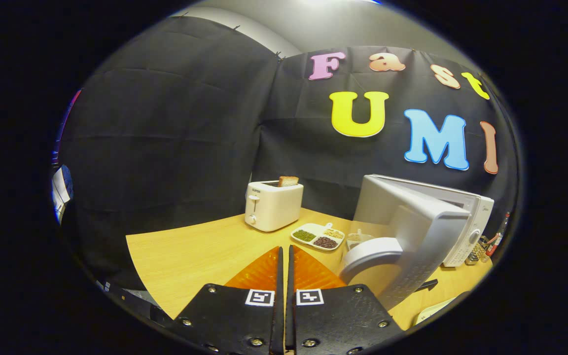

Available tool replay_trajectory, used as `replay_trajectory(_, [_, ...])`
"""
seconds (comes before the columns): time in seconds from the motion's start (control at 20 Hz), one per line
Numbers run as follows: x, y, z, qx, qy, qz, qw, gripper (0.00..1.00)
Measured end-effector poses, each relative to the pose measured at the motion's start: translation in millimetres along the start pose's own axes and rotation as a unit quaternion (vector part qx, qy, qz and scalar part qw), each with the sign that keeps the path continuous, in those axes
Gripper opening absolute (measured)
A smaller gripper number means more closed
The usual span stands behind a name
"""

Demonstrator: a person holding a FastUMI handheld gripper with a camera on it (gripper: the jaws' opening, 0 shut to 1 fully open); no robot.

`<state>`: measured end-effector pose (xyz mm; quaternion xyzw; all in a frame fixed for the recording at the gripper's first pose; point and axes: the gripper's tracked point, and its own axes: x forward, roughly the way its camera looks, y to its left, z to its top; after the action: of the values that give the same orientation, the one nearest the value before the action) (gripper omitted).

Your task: Open the microwave, put the food inside, and close the microwave door.

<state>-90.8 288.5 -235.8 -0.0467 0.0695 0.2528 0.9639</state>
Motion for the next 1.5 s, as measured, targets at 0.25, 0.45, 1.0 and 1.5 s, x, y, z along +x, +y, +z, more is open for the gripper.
replay_trajectory(0.25, [-10.0, -71.7, -2.8, 0.012, 0.003, -0.050, 0.999, 0.02])
replay_trajectory(0.45, [-11.7, -131.2, -6.4, 0.027, 0.005, -0.094, 0.995, 0.02])
replay_trajectory(1.0, [6.1, -281.1, -14.6, 0.058, 0.018, -0.246, 0.967, 0.02])
replay_trajectory(1.5, [57.1, -365.8, -18.1, 0.063, 0.025, -0.311, 0.948, 0.02])
